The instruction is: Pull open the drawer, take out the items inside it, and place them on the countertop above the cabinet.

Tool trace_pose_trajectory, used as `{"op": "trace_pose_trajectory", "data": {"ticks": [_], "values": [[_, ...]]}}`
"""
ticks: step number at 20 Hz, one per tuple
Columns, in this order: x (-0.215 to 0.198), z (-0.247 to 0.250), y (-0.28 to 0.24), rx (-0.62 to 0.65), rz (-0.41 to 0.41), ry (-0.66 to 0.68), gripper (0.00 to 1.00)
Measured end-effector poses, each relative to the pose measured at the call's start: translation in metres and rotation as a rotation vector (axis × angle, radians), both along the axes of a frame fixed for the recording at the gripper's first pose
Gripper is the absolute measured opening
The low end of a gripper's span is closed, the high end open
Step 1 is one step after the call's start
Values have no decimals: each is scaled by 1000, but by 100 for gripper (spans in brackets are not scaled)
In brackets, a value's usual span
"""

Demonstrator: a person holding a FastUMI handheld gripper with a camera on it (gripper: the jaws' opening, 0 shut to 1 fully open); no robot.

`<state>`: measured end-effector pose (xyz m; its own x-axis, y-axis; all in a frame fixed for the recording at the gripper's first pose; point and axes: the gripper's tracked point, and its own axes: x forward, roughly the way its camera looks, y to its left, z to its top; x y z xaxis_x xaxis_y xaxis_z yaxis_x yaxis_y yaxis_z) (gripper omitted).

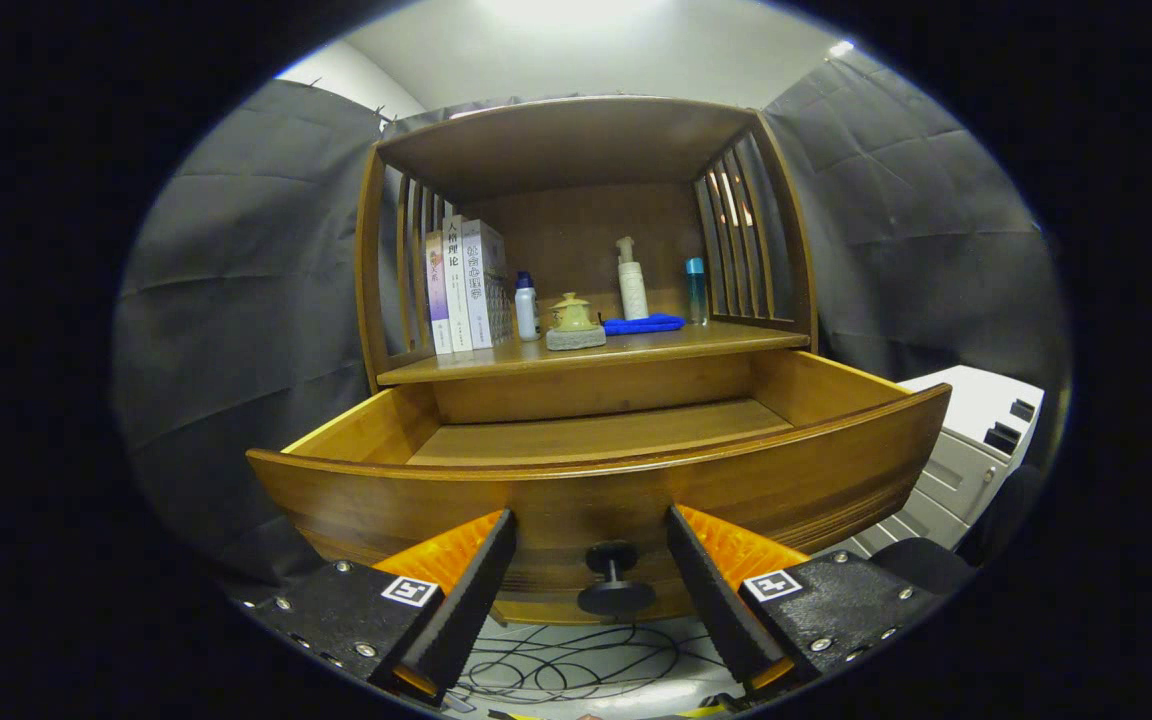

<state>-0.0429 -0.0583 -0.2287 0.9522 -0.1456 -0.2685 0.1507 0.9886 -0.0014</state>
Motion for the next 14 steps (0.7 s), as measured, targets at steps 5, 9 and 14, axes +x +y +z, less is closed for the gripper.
{"op": "trace_pose_trajectory", "data": {"ticks": [5, 9, 14], "values": [[23, -1, -3, -2, 3, 12, 95], [54, 4, -6, -6, -2, -13, 95], [96, -1, -10, -24, -13, -24, 95]]}}
